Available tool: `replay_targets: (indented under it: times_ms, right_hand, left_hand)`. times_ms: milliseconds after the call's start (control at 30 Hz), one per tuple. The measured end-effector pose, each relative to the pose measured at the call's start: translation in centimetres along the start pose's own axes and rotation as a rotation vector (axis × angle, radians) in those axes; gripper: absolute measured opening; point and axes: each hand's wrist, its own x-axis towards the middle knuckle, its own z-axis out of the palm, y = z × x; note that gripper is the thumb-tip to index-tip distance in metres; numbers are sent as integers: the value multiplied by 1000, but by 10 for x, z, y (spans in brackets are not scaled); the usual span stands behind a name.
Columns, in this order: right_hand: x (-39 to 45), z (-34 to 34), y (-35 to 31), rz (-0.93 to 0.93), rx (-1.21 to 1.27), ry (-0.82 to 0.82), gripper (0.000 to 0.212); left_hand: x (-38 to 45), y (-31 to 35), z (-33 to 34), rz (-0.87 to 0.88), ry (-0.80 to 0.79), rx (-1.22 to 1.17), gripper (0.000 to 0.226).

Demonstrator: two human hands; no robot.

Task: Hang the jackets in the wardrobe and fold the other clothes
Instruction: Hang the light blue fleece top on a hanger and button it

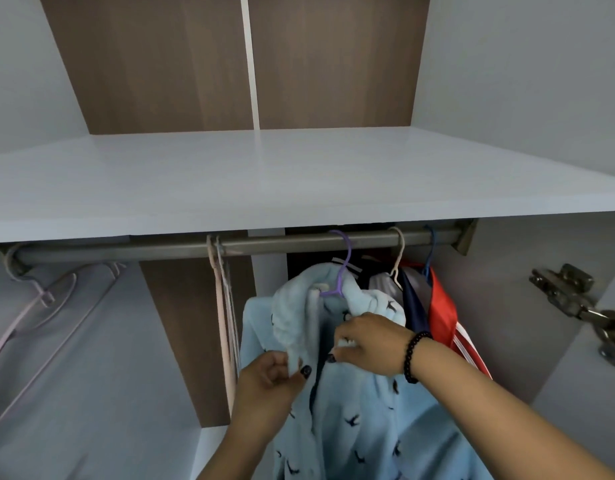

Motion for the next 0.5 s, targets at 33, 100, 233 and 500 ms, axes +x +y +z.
replay_targets:
  times_ms: [33, 100, 233, 500]
  right_hand:
    - [1, 3, 1, 5, 6, -8, 31]
    - [1, 11, -1, -5, -13, -13, 30]
    - [0, 32, -5, -40, -32, -46, 23]
    - [-7, 49, -6, -71, 179, 9, 17]
  left_hand:
    - [-1, 0, 0, 16, -16, 13, 9]
    - [-2, -3, 2, 47, -52, 80, 14]
    - [-8, -17, 9, 34, -67, 180, 18]
    - [-8, -27, -1, 47, -35, -25, 23]
